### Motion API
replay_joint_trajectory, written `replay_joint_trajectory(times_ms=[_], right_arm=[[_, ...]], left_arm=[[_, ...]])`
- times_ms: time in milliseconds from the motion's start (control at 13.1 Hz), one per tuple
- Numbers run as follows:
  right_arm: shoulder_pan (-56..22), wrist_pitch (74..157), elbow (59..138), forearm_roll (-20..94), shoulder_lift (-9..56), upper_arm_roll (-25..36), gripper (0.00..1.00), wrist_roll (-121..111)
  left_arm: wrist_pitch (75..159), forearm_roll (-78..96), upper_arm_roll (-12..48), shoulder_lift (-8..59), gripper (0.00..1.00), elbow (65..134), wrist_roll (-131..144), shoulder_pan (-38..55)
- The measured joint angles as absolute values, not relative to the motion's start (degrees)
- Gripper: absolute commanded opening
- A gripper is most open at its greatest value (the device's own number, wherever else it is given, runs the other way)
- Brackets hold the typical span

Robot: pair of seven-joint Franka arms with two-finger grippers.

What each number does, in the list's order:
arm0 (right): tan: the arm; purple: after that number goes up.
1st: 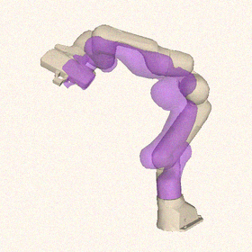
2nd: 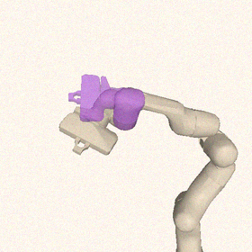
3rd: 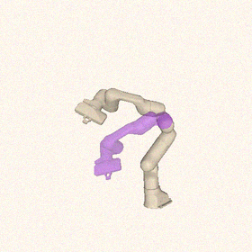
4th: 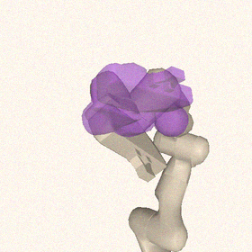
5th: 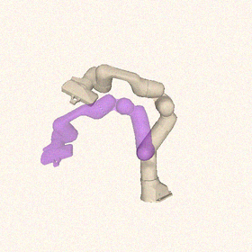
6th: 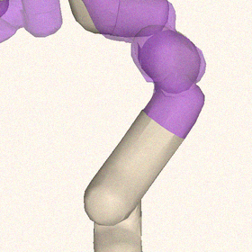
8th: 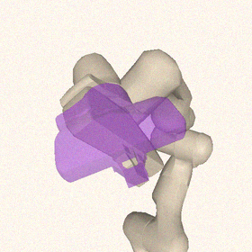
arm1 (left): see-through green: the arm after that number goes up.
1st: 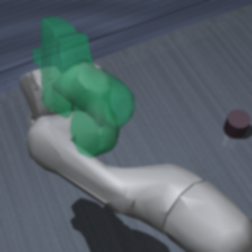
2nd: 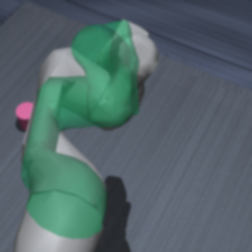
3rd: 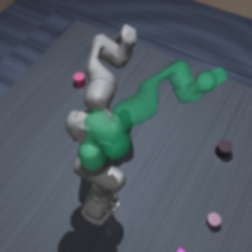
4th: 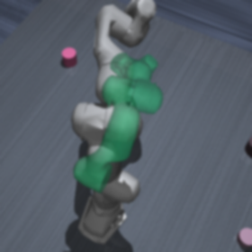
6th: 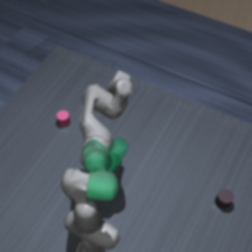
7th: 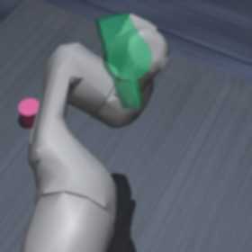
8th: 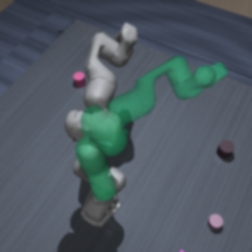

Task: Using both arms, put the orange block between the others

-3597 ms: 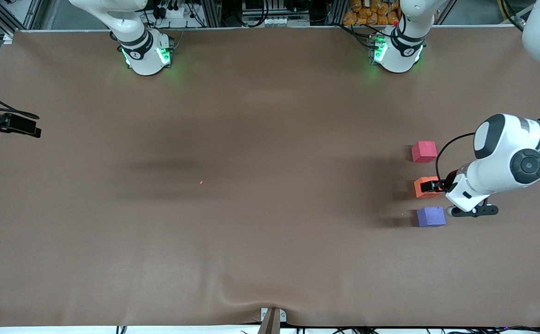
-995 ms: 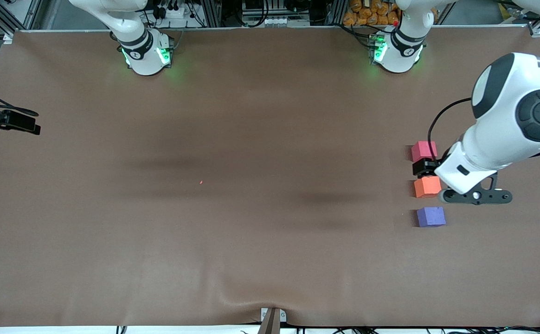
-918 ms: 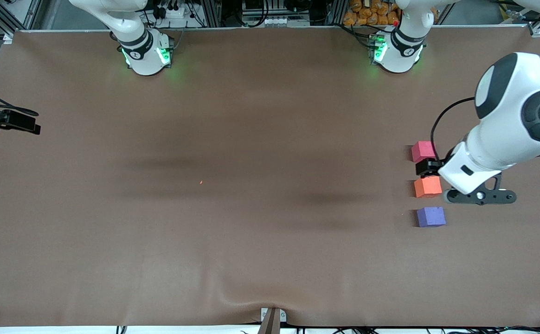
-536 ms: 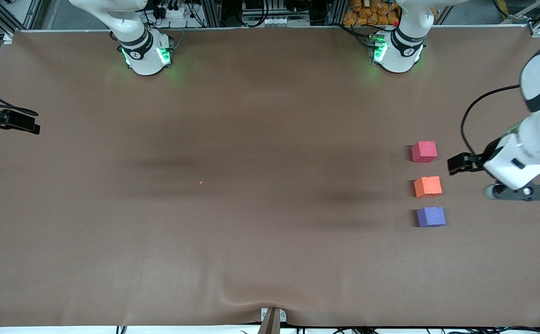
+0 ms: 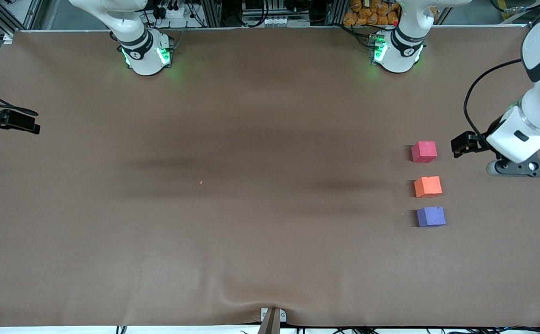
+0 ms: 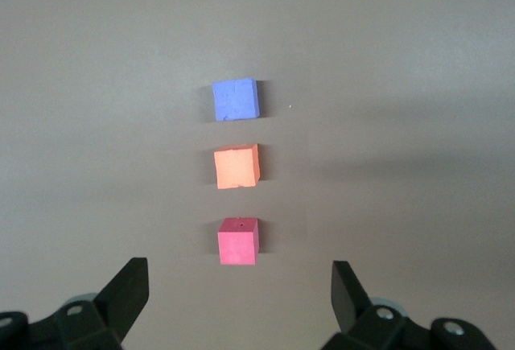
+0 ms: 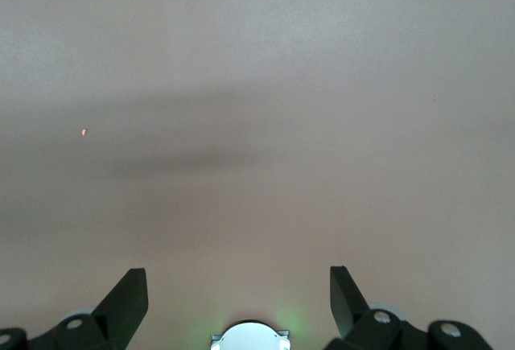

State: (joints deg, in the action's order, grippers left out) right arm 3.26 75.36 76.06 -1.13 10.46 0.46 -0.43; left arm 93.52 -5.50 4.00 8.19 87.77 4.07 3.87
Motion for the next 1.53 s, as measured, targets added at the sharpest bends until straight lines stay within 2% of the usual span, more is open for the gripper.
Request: replay_joint_trajectory(times_ms=[842,1531], right_arm=[[3.24,75.36,76.06,-1.15,10.46,0.27,1.0,-0.43],[3.24,75.36,76.05,-1.15,10.46,0.25,1.0,-0.43]], left_arm=[[94.15,-5.5,2.03,3.37,1.0,89.56,4.44,3.42],[94.08,-5.5,1.94,3.27,1.0,90.06,4.45,2.92]])
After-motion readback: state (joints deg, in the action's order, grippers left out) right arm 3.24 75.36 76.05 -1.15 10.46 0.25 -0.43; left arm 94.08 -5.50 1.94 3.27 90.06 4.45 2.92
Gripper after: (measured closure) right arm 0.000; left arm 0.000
